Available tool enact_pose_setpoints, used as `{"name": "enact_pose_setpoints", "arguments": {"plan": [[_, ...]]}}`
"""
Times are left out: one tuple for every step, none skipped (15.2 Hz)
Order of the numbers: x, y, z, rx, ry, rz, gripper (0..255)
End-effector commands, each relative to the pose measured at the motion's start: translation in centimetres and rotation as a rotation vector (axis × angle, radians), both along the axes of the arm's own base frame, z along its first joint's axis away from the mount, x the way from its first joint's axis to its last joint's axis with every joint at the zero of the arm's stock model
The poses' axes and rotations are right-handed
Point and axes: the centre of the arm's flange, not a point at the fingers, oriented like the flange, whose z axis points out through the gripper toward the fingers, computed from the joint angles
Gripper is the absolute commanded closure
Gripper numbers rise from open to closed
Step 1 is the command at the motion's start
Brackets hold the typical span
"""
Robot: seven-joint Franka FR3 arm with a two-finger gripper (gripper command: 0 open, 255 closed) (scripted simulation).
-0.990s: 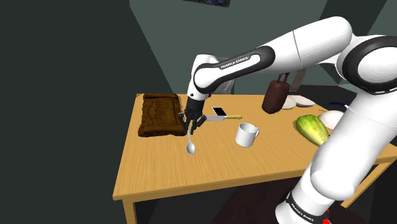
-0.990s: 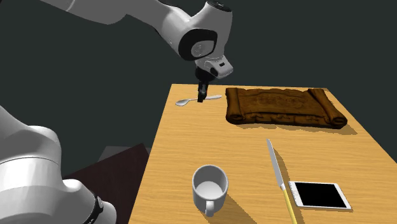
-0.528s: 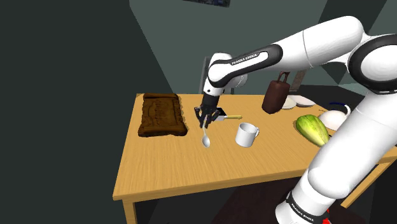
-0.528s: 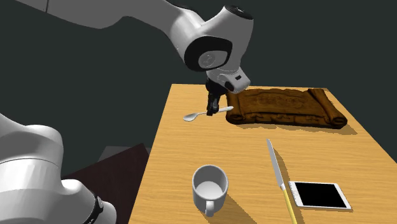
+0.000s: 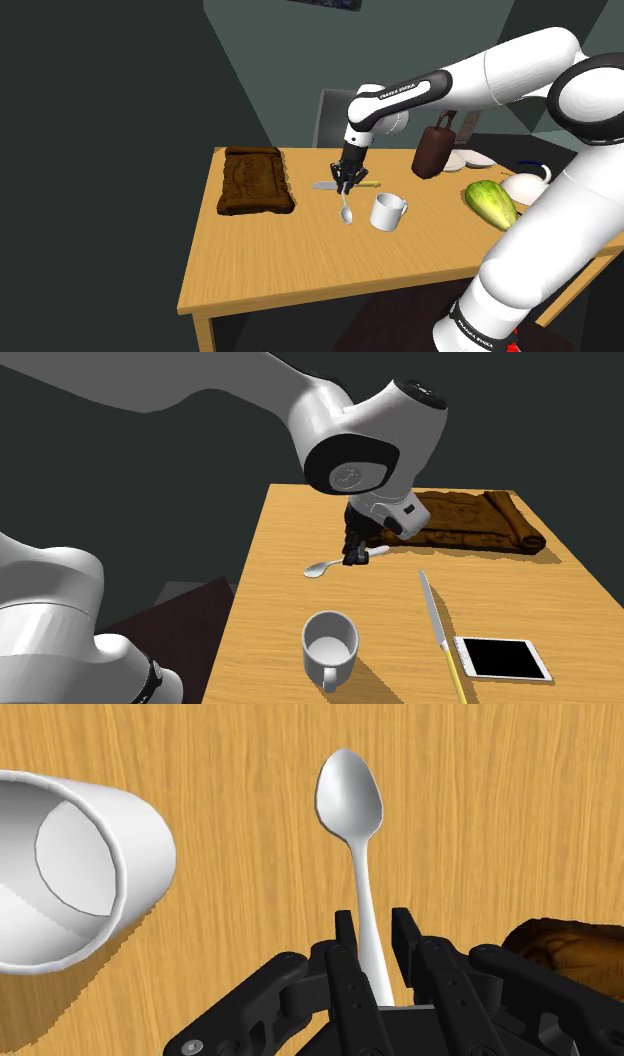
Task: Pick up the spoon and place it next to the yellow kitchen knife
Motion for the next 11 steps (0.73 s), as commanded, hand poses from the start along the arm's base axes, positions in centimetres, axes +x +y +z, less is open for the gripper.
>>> {"name": "enact_pose_setpoints", "arguments": {"plan": [[-0.2, -0.8, -0.9, 0.0, 0.0, 0.001, 255], [-0.2, -0.8, -1.4, 0.0, 0.0, 0.001, 255], [-0.2, -0.8, -1.9, 0.0, 0.0, 0.001, 255], [-0.2, -0.8, -2.4, 0.0, 0.0, 0.001, 255], [-0.2, -0.8, -3.0, 0.0, 0.0, 0.001, 255], [-0.2, -0.8, -3.5, 0.0, 0.0, 0.001, 255], [-0.2, -0.8, -4.0, 0.0, 0.0, 0.001, 255], [-0.2, -0.8, -4.6, 0.0, 0.0, 0.001, 255], [-0.2, -0.8, -5.1, 0.0, 0.0, 0.001, 255], [-0.2, -0.8, -5.6, 0.0, 0.0, 0.001, 255], [-0.2, -0.8, -6.1, 0.0, 0.0, 0.001, 255]]}}
